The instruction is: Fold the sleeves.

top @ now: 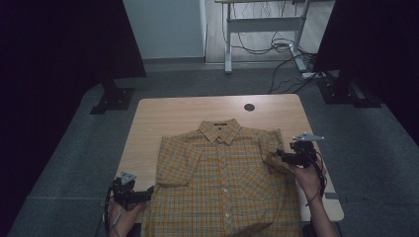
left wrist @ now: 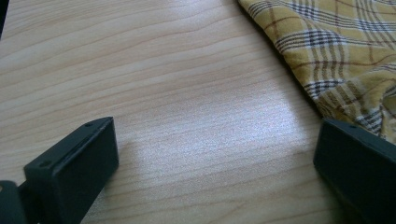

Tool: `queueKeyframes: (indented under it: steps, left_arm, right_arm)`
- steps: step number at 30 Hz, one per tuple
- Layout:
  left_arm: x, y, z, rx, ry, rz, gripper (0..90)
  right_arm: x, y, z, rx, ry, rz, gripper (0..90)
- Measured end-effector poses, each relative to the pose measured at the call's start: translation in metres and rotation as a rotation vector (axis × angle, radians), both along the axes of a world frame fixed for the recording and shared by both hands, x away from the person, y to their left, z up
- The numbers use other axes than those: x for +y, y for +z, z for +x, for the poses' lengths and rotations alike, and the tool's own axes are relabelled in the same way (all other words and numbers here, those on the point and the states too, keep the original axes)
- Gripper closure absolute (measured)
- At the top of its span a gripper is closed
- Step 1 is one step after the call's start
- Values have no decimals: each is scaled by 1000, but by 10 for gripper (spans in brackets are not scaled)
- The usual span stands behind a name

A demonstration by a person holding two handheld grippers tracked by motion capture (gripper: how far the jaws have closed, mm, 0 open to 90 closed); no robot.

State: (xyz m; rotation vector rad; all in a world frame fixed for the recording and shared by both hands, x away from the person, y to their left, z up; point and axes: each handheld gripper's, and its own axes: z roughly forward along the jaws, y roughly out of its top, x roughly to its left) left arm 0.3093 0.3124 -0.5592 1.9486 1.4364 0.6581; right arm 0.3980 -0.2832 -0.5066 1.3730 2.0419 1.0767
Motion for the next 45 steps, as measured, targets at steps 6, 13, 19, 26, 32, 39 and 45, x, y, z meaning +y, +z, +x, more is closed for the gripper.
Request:
queueKeyframes:
  steps: [6, 13, 19, 26, 32, 39, 45]
  left_arm:
    - [0, 0, 0, 0, 0, 0, 0]
    - [0, 0, 0, 0, 0, 0, 0]
    - [0, 0, 0, 0, 2, 0, 0]
    - [0, 0, 0, 0, 2, 0, 0]
    - [0, 0, 0, 0, 2, 0, 0]
    - [0, 0, 0, 0, 2, 0, 0]
    - [0, 0, 0, 0, 2, 0, 0]
  right_arm:
    - [-4, -31, 2, 61, -10, -13, 276]
    - [4, -55, -10, 84, 17, -51, 245]
    - [6, -53, -7, 62, -5, -80, 237]
    - [20, -45, 10, 33, -12, -118, 226]
    - [43, -43, 11, 4, 40, -130, 220]
    - [63, -45, 7, 4, 118, -89, 216]
    - [55, -39, 4, -10, 107, -68, 212]
